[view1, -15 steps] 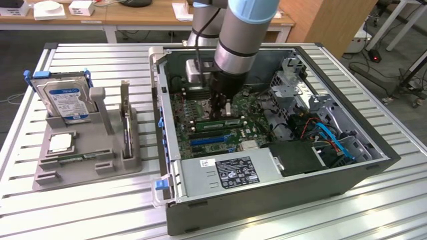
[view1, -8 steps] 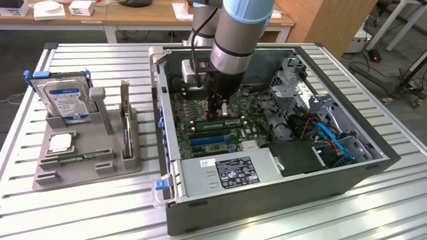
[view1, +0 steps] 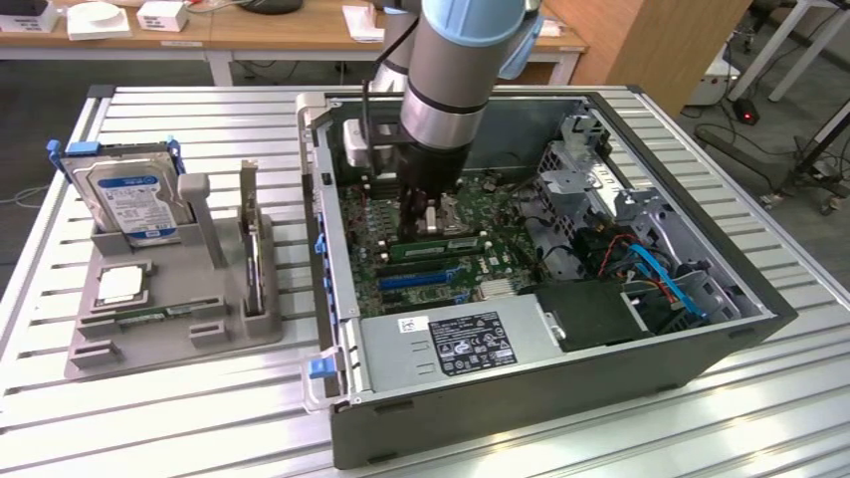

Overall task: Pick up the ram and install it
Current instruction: 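Press down the ram until it locks into place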

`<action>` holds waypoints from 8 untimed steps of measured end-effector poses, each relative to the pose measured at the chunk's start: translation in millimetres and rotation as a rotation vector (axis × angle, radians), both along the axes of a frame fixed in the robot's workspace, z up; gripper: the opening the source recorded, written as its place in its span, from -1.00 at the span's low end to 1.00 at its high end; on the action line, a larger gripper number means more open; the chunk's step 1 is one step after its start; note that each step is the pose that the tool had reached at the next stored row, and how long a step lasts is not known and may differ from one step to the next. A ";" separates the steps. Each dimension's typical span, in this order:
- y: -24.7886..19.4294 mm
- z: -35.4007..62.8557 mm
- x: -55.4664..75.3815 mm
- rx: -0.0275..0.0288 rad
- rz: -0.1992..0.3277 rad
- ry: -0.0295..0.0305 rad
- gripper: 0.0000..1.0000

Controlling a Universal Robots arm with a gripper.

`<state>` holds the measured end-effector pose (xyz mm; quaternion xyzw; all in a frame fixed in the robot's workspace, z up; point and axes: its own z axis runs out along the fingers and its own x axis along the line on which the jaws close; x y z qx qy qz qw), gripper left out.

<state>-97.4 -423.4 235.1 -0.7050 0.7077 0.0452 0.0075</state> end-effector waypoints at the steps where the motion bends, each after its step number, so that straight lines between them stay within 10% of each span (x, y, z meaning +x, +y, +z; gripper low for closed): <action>1: 0.0 0.0 -1.4 0.0000 0.000 0.0000 -0.81; 8: 0.0 -1.3 -2.0 0.0001 0.000 -0.0001 -0.81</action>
